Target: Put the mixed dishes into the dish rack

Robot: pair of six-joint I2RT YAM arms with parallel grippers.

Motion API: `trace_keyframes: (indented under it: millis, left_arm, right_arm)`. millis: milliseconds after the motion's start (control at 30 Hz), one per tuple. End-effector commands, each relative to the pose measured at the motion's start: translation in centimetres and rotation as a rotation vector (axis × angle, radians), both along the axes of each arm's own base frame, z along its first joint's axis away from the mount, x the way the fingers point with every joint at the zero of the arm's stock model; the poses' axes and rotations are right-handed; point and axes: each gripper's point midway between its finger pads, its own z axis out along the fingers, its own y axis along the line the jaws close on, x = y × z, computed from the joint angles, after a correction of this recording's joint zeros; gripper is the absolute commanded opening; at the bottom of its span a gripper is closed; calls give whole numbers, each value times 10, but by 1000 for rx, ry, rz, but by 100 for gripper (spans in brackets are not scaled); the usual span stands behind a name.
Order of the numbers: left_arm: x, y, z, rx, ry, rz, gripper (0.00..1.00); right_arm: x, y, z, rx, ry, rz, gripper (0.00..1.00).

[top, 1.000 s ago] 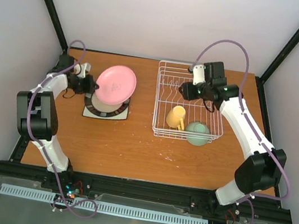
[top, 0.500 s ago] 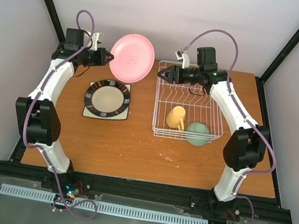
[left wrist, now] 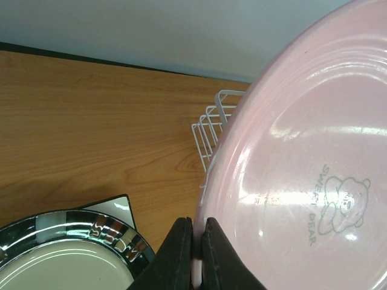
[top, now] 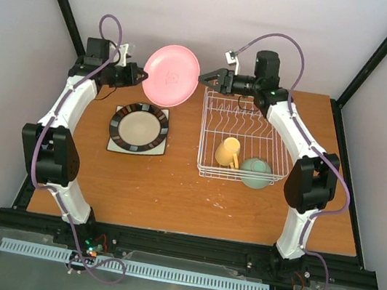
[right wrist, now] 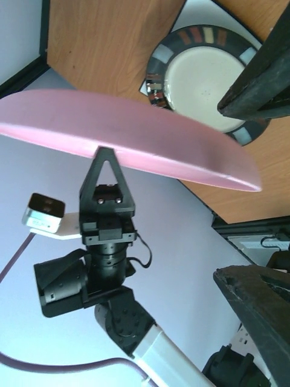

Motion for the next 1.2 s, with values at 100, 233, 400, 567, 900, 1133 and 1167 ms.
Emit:
trace_keyframes:
  millis: [100, 233, 400, 567, 900, 1133, 1167]
  left_arm:
    - [11, -30, 18, -64, -39, -57, 1]
    - [10, -44, 22, -90, -45, -84, 1]
    - [12, -64, 28, -103, -56, -123, 1]
    - [17, -87, 41, -129, -84, -174, 1]
    - [26, -95, 29, -59, -70, -162, 32]
    - [42, -63, 35, 110, -136, -31, 100]
    - [44, -57, 40, 132, -156, -7, 100]
  right_arm:
    - [20, 6, 8, 32, -22, -4, 66]
    - [27, 7, 1, 22, -17, -14, 66]
    - [34, 12, -8, 26, 3, -10, 58]
    - [36, 19, -14, 34, 16, 4, 12]
    - [50, -2, -2, -103, -85, -168, 3]
    - [60, -50, 10, -341, -191, -443, 3]
    - [62, -58, 13, -369, -211, -485, 3]
